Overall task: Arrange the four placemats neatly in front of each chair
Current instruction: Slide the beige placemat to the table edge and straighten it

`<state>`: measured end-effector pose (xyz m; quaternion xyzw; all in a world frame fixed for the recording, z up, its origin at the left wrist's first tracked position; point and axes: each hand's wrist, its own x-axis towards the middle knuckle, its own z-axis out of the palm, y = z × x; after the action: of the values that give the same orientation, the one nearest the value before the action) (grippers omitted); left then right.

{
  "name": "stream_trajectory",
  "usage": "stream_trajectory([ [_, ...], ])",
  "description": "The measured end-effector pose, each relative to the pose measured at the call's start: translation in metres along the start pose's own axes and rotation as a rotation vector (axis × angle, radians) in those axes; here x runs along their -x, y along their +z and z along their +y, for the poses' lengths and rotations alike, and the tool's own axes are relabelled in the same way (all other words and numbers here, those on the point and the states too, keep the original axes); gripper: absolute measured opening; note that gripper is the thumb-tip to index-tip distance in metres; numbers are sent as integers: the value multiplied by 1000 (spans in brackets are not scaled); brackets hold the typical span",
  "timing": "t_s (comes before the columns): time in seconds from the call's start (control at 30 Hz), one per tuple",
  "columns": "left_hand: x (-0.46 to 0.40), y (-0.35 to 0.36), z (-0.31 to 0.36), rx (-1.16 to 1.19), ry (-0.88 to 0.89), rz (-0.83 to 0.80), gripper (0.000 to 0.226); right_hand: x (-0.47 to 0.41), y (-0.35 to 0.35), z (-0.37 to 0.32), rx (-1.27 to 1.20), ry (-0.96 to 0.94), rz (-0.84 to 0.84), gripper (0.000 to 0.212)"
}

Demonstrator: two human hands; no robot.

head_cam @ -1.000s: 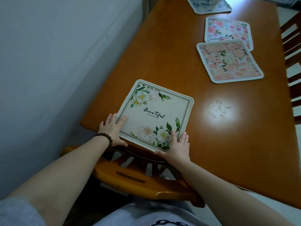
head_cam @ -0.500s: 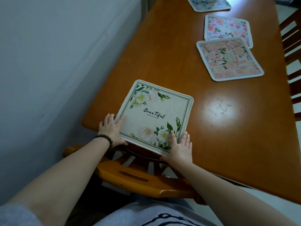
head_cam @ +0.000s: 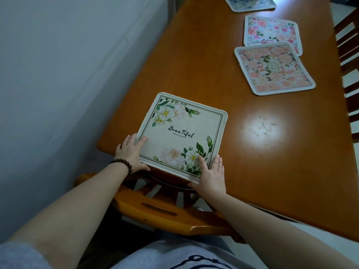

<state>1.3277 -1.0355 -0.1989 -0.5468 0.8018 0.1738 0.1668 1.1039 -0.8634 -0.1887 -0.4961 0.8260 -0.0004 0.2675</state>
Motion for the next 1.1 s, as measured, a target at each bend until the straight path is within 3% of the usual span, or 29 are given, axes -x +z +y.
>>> stream_trajectory([
  [0.33, 3, -2, 5, -23, 1, -29, 121, -1, 3, 1, 61, 1, 19, 99],
  [0.47, 9, -8, 12, -81, -2, -96, 125, 0, -7, 1, 56, 8, 31, 88],
  [0.57, 14, -16, 27, -123, 44, -60, 115, -3, -17, 5, 26, 25, 50, 80],
  [0.77, 14, -29, 87, -92, 174, 61, 86, -3, -29, 26, 14, 52, 92, 74],
  [1.1, 11, -13, 211, -62, 430, 116, 81, 24, -49, 98, -53, 275, 224, 70],
])
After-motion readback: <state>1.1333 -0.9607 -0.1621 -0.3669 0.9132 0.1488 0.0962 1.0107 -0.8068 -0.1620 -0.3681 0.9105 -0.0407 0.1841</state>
